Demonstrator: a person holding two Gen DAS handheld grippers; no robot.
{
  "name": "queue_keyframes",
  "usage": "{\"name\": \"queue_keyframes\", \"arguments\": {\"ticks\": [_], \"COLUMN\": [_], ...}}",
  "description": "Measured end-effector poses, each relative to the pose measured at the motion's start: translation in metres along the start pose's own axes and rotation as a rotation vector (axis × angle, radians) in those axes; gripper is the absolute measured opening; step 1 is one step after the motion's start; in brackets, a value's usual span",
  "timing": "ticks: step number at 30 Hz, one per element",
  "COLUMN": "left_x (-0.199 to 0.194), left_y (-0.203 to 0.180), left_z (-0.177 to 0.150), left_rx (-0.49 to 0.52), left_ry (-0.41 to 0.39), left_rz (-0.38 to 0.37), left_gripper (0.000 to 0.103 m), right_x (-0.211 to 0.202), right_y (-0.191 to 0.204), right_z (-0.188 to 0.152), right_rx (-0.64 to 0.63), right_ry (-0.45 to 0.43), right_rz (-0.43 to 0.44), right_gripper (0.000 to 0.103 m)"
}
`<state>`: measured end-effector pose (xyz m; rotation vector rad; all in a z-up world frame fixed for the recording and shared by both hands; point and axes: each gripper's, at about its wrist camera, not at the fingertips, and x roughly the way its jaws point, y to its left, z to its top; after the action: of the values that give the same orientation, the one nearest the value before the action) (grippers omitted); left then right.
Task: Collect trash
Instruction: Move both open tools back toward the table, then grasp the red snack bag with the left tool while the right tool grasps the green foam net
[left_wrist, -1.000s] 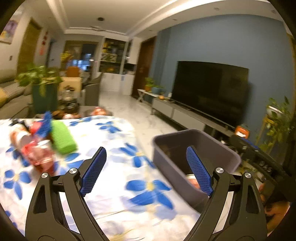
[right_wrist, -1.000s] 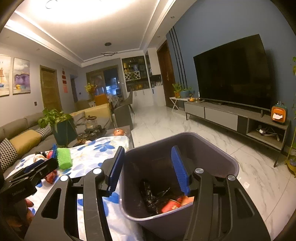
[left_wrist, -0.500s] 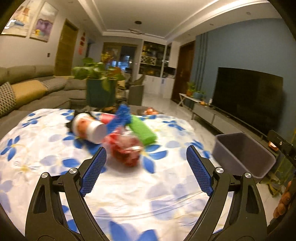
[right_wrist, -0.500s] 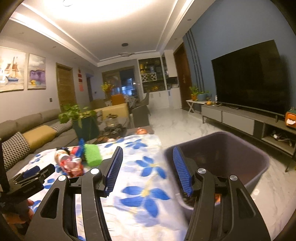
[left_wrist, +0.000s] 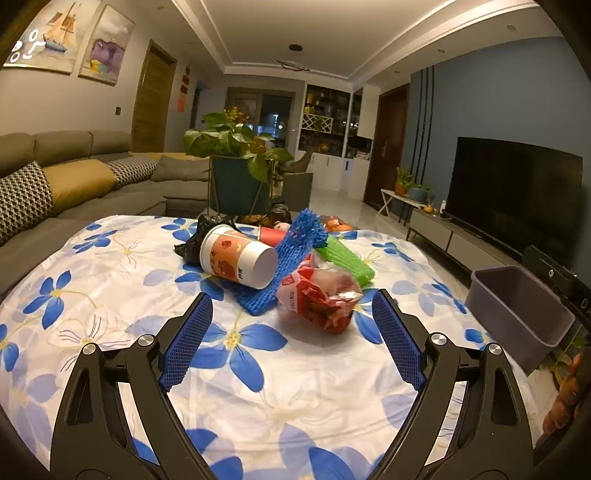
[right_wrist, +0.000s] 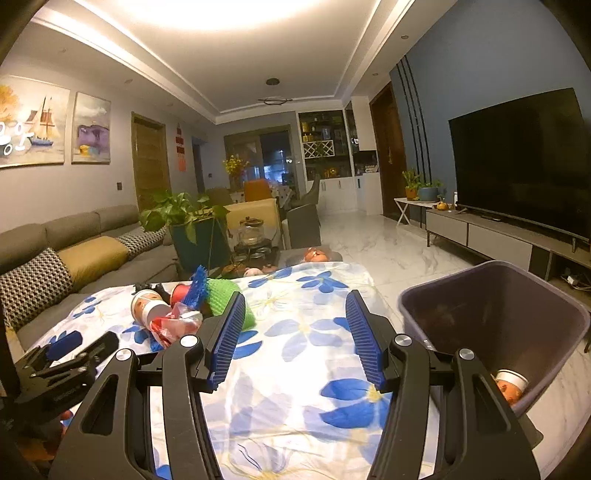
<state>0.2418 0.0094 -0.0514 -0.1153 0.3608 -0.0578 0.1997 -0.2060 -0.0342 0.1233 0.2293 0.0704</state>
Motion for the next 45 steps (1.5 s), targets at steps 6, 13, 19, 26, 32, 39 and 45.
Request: {"name": "queue_keyframes", "arguments": {"ticks": [6,13,19,26,32,39,45], "left_x": [0.028,0.062,0.093,0.111,0.105,0.072,0.034], "left_y": [0.001,-0.005,-0.006,-0.003,-0.009,0.006,0.039], "left_z": [0.004,0.015,0.017,0.011,0.01,0.015,0.029], "left_rx": [-0.009,0.014,0.027,0.0,0.025,-0.024,-0.091], "left_ry": [0.025,0.059,0.133,0.208,0.191,0.102,-0.001], "left_rz": [-0.027,-0.061,-0.105,-0.182,-0.214,-0.187,-0.114], "left_gripper": [0.087,0.083,0.062,0.037,0.012,0.005,0.005], "right_x": [0.016,0.037,0.053,0.063,0.071,0.08,0.102], "right_y": [0.008,0.008,0.015,0.02,0.025,0.037,0.058], "right_z": [0.001,0.008,0.012,0.009,0.004,0.002,0.001], "right_rx": [-0.007,0.001,-0.01,-0.02,-0.011,-0.022,-0.043], "right_ry": [-0.006,-0.01,-0.01,0.018,0.061,0.091,0.122], "right_rz": [-0.003,-0.017,-0.012,0.005,0.016,0.034,0.049], "right_gripper": [0.057,0.057,0.057,0.057,0.057,0.057,0.057]}}
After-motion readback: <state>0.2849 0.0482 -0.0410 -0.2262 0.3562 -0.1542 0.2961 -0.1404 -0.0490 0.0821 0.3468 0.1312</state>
